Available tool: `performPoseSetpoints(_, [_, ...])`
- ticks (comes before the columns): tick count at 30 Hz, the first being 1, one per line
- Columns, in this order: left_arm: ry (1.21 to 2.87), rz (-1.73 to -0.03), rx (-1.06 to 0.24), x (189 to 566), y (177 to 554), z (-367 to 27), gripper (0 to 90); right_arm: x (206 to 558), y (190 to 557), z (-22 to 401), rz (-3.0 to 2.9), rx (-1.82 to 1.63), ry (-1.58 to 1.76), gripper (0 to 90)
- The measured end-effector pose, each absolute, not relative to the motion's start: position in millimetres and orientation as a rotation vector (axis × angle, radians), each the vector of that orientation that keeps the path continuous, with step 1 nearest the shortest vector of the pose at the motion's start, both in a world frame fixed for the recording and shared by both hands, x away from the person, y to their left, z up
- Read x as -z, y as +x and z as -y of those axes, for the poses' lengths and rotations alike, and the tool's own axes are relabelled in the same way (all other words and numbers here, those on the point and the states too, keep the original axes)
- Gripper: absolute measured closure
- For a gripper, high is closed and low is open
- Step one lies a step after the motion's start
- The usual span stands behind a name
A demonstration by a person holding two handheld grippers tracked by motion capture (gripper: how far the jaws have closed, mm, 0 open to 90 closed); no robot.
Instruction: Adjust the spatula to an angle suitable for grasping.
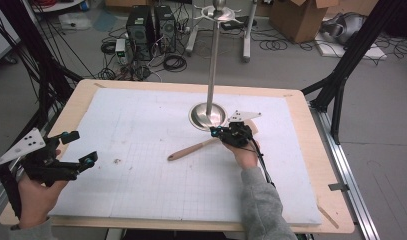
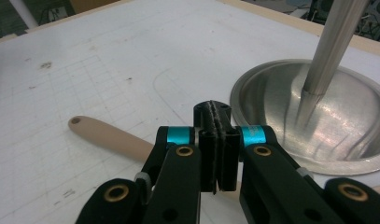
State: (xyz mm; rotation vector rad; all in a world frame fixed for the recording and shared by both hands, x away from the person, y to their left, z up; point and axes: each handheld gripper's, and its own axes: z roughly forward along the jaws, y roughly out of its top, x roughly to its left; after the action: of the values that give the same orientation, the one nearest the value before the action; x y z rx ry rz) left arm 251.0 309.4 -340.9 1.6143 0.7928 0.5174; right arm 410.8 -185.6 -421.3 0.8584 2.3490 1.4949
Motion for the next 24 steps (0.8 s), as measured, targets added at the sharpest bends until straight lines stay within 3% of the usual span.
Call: performPoseSetpoints(24, [1.628, -0.805, -0.500, 347.2, 253.9, -308.3, 1.8, 444.6, 433.2, 170.5, -2.405, -1.297, 0.995, 89.9])
